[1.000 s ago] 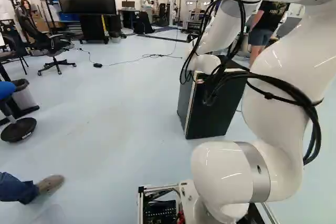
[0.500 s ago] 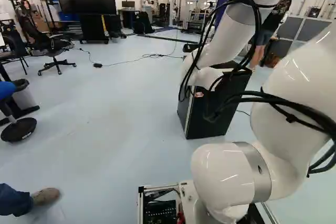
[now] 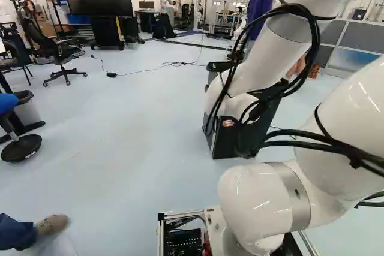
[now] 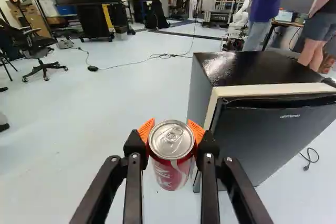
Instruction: Grab a drink from the fridge
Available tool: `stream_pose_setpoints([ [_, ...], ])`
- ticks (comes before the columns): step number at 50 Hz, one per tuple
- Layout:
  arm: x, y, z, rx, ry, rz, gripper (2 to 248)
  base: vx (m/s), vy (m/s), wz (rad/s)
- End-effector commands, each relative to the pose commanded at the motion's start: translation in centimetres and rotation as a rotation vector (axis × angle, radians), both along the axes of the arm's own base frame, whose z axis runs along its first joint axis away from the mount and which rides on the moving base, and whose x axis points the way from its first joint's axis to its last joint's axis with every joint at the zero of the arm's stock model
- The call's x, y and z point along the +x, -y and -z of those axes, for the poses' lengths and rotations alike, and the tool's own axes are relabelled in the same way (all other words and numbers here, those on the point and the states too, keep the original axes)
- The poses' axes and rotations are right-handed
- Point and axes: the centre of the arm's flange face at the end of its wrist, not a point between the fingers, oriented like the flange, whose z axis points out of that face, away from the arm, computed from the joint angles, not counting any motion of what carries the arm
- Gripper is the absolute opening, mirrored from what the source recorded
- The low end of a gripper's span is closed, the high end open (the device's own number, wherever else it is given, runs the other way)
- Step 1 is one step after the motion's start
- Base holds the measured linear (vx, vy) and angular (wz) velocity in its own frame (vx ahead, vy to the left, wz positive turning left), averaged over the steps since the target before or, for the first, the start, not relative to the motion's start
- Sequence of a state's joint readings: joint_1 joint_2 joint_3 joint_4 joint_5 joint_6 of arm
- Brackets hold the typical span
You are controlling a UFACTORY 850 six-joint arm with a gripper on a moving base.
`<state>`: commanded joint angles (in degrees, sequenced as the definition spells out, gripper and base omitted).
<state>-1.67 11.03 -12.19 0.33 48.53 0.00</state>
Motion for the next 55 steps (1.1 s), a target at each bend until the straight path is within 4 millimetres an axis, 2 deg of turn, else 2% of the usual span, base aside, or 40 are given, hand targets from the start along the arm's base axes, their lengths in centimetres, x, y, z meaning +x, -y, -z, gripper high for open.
stream_pose_setpoints([
  [27, -3.8, -0.8, 1.7, -0.002, -0.011, -0.028, 99, 0.0, 0.0, 0.0],
  [55, -4.6, -1.0, 2.1, -0.002, -0.013, -0.035, 99, 0.0, 0.0, 0.0],
])
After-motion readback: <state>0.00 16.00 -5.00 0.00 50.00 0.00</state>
